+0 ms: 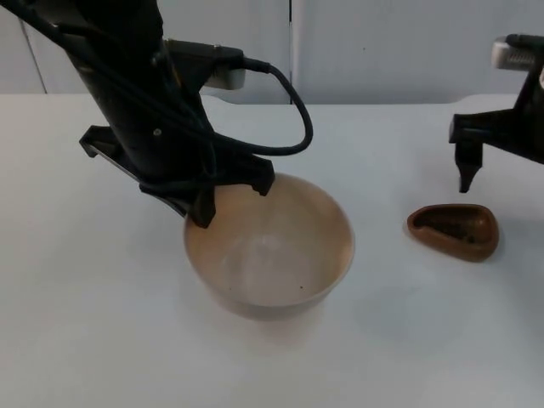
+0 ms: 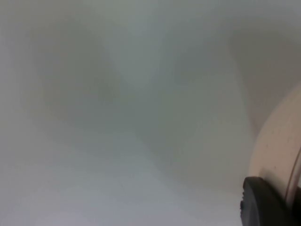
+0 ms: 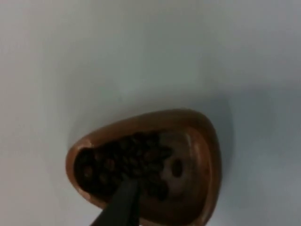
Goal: Pick up the bowl with the left hand and pour the coffee beans from the cup into the bowl with the right hand.
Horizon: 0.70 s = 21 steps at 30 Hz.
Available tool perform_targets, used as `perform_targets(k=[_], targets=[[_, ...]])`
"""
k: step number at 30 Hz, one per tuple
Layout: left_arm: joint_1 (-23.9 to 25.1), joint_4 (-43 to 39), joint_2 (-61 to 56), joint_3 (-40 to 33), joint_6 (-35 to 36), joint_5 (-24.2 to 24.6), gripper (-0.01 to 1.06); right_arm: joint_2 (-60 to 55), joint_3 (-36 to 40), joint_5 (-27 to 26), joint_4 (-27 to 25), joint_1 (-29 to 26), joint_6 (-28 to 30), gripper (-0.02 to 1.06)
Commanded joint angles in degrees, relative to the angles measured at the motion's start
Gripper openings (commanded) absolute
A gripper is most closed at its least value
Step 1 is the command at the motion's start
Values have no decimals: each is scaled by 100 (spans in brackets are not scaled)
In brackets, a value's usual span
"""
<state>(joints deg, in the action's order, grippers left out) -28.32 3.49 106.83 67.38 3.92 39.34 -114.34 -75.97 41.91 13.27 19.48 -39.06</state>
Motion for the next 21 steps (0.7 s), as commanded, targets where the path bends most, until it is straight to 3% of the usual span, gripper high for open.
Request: perform_targets(k=[1, 4, 21], targets=[[-30, 40, -3, 23, 62, -35, 0, -175, -276, 329, -89, 42, 191, 98], [-30, 40, -3, 23, 62, -35, 0, -396, -560, 600, -89, 42, 381, 98], [-30, 40, -3, 23, 62, -14, 0, -640, -587, 703, -202, -154, 419, 96]])
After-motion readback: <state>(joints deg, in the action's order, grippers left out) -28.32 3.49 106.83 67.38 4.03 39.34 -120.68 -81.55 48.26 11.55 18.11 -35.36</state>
